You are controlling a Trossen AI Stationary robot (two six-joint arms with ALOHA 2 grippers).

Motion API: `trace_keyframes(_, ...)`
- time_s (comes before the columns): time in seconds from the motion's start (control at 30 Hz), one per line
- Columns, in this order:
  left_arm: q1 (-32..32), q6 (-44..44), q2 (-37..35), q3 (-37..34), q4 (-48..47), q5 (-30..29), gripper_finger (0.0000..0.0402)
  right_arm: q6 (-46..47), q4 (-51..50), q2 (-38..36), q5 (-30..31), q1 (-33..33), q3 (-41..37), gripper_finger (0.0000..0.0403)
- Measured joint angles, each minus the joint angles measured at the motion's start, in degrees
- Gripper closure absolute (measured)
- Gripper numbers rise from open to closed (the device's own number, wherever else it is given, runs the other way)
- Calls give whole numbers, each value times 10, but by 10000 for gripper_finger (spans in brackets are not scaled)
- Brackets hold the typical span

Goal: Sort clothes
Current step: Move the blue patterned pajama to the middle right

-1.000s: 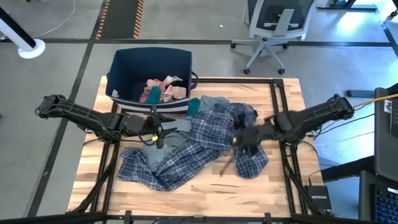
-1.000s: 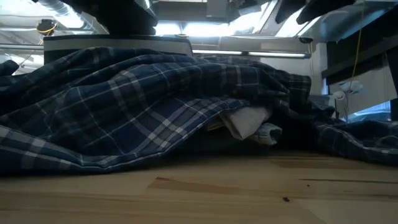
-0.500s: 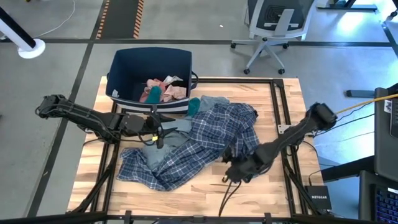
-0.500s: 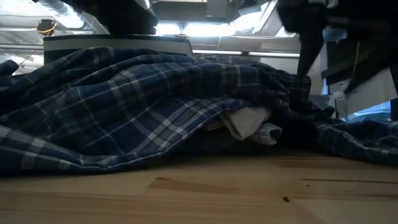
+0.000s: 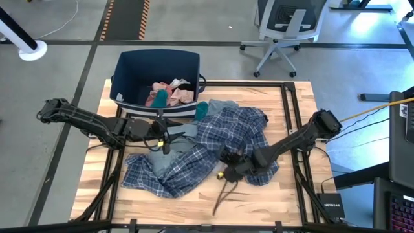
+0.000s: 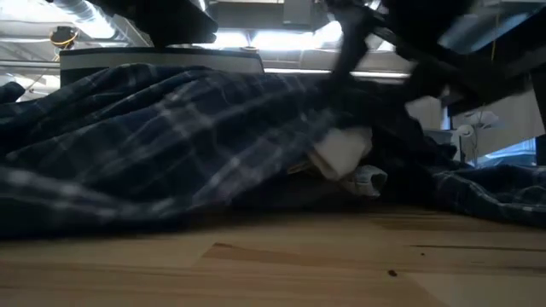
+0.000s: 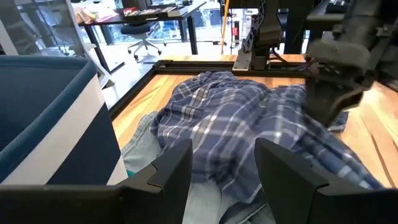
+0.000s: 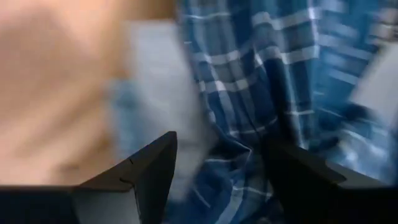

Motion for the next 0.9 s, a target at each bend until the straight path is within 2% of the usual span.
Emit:
trace_keyframes(0.27, 2, -4, 0, 0, -2, 0, 233, -48, -5, 0, 96, -75, 56, 148)
trace_keyframes(0.37, 2, -4, 0, 0, -5, 0, 233, -47, -20, 0, 103, -81, 73, 148)
trace_keyframes(0.43, 2, -5, 0, 0, -7, 0, 233, -33, -29, 0, 75, -77, 76, 148)
trace_keyframes(0.53, 2, -5, 0, 0, -6, 0, 233, 1, -67, 0, -23, -59, 75, 148)
trace_keyframes(0.6, 2, -7, 0, 0, -6, 0, 233, 24, -80, 0, -66, -45, 67, 148)
trace_keyframes(0.9, 2, -8, 0, 0, -3, 0, 233, 81, -51, 3, -61, 15, 3, 148)
